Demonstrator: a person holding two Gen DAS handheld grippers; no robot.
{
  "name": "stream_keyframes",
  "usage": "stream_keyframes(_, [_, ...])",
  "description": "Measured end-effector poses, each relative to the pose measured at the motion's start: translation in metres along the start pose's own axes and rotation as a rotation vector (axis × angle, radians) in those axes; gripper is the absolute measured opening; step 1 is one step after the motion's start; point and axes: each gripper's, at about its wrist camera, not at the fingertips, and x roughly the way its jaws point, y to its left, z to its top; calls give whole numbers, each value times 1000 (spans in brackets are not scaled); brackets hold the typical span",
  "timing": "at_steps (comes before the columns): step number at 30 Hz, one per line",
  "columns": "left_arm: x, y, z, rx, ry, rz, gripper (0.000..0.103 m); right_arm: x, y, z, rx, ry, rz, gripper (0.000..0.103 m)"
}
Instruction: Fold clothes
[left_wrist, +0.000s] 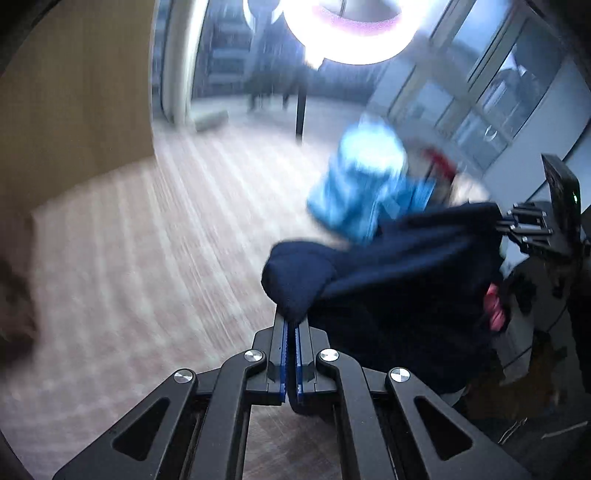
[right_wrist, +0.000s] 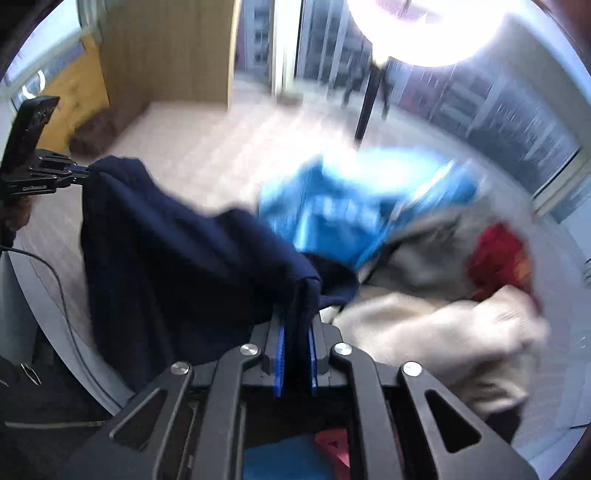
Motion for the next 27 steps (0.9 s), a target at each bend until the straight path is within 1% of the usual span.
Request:
stream_keyframes(5, [-143, -7, 53, 74, -271, 99, 2, -133, 19, 62, -32, -302, -89, 9])
stream_keyframes(7, [-200, -10, 74, 104, -380, 138, 2, -187, 26, 81, -45, -417, -120, 9])
stream_keyframes(8, [-229, -11, 85, 119, -434, 158, 2, -214, 29, 88, -49, -473, -118, 9])
stream_keyframes(10, [-272, -20, 89, 156, -493, 201, 2, -253, 30, 99, -28, -568, -59, 9])
stream_keyframes(11, [-292, -26, 89, 176, -515, 223, 2, -259, 30, 105, -26, -560, -52, 9])
stream_keyframes(12, [-306, -32, 88, 193, -526, 243, 2, -258, 32, 111, -33, -514, -66, 9])
stream_keyframes(13, [-314, -37, 86, 205, -528, 262, 2, -256, 33, 115, -25, -479, -43, 10])
stream_keyframes(14, [-319, -41, 83, 216, -531, 281, 2, -253, 33, 118, -7, -451, 8, 10])
stream_keyframes(15, [-321, -43, 79, 218, -530, 286, 2, -248, 33, 119, 14, -426, 53, 10])
stream_keyframes(16, [-320, -42, 74, 212, -524, 278, 2, -242, 37, 116, 19, -418, 68, 10])
stream_keyframes(17, [-319, -42, 68, 207, -519, 271, 2, -236, 43, 112, 3, -421, 57, 10])
stream_keyframes(19, [-305, -37, 57, 189, -484, 258, 2, -217, 59, 95, -28, -380, 70, 10])
stream_keyframes(21, [-273, -25, 40, 182, -391, 278, 2, -184, 71, 75, -38, -309, 97, 10])
stream_keyframes(22, [-251, -15, 29, 162, -331, 274, 2, -163, 76, 63, -45, -269, 102, 10])
stream_keyframes(26, [-153, 35, -17, 11, -91, 220, 2, -64, 102, 19, -70, -115, 97, 10])
stream_keyframes(27, [-133, 44, -26, -18, -47, 211, 2, -40, 106, 11, -72, -63, 114, 10])
